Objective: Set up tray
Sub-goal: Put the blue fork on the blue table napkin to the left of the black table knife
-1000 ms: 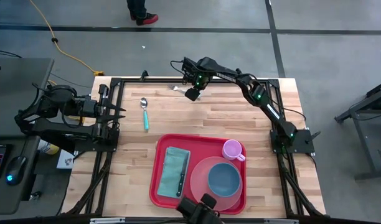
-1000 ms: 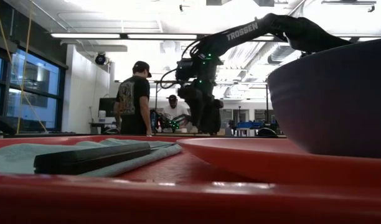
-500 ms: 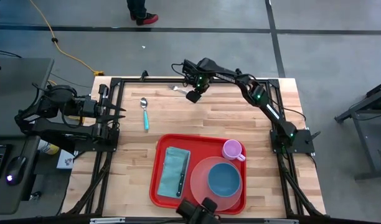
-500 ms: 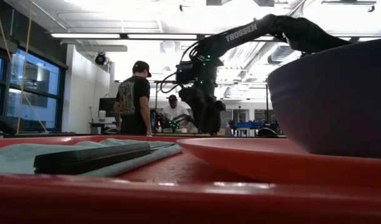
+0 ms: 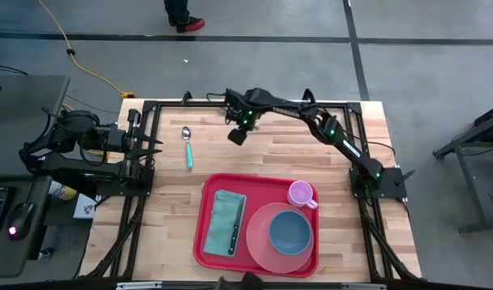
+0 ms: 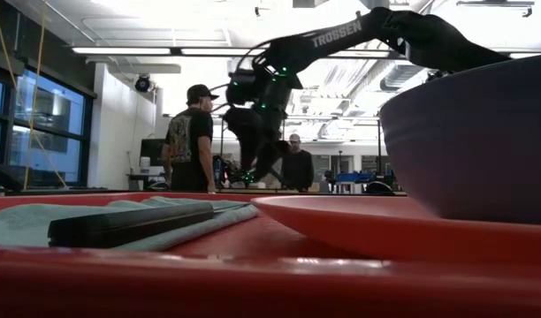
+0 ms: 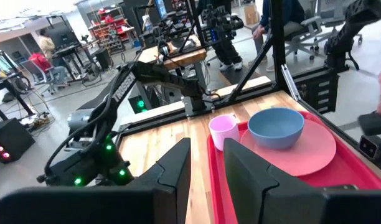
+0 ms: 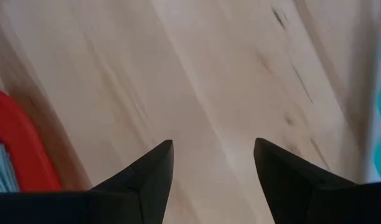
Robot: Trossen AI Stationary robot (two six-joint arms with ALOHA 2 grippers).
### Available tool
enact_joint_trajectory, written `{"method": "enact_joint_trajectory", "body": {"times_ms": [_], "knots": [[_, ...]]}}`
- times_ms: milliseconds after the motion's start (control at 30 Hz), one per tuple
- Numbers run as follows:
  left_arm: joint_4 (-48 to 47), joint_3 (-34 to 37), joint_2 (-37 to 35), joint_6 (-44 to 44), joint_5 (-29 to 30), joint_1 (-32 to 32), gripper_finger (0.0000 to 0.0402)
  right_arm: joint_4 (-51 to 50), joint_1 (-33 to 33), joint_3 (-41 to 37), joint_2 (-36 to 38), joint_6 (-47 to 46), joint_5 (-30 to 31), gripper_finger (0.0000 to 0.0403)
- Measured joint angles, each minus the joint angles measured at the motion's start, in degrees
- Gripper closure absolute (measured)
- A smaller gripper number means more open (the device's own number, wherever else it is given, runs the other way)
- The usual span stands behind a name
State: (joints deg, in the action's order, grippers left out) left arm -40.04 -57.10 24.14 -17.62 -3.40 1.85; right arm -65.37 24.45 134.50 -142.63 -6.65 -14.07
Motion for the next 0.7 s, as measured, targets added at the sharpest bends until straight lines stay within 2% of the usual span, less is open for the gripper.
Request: {"method": "enact_joint_trajectory", "body": {"times_ms": [167,333,533,700], "knots": [[-0.75,0.02,0.00,-0.17,0.15,0.02,0.0275,5.48,-2.47,0.00,0.00,-0.31,4.65,0.0201],[-0.66,0.02,0.00,-0.31,0.13,0.01,0.0275,7.30,-1.88,0.02,-0.33,0.15,8.03,0.0202],[-0.73,0.02,0.00,-0.29,0.11,0.00,0.0275,2.34,0.78,0.02,-1.16,-1.12,11.31,0.0202],[-1.15,0.02,0.00,-0.14,0.09,0.00,0.0275,-2.16,3.01,0.02,-1.16,-3.96,11.69,0.0202]]}}
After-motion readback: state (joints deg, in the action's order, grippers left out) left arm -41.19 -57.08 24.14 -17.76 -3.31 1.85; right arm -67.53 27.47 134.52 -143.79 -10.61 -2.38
